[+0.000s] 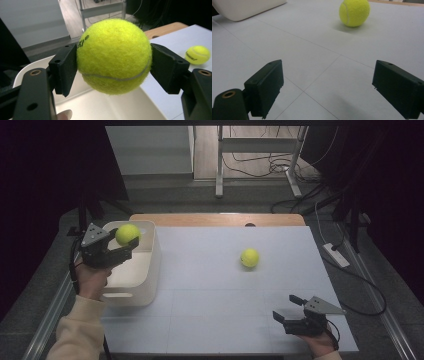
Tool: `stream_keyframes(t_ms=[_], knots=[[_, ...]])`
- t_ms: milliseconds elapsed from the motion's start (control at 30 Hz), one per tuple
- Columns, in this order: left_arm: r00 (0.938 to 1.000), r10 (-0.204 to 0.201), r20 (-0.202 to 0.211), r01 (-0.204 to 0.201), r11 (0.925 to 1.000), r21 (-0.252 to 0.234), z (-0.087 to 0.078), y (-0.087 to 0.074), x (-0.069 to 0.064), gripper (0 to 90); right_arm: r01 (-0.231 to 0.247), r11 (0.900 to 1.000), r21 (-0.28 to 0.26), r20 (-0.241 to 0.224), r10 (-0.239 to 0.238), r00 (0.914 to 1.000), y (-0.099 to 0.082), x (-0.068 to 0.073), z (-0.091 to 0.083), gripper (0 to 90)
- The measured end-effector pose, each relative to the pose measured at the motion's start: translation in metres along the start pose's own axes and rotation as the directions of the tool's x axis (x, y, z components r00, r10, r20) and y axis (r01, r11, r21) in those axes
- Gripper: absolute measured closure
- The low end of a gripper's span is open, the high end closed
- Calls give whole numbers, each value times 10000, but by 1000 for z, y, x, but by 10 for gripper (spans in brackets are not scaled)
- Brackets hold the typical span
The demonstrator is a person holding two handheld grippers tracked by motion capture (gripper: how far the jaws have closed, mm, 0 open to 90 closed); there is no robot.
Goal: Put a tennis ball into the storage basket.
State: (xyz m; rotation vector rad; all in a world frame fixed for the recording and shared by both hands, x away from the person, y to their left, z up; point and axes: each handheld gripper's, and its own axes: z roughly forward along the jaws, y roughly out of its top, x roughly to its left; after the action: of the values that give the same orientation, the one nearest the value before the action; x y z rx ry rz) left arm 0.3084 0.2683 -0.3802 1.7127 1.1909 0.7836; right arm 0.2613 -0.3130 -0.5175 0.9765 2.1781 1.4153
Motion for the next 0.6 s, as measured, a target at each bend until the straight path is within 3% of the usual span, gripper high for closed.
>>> stream_keyframes(t_ms=[600], knots=[[9981, -414, -457, 457, 9941, 987, 16, -3, 24, 268, 37, 10000, 35, -8, -37, 10000, 0, 1, 1, 100]])
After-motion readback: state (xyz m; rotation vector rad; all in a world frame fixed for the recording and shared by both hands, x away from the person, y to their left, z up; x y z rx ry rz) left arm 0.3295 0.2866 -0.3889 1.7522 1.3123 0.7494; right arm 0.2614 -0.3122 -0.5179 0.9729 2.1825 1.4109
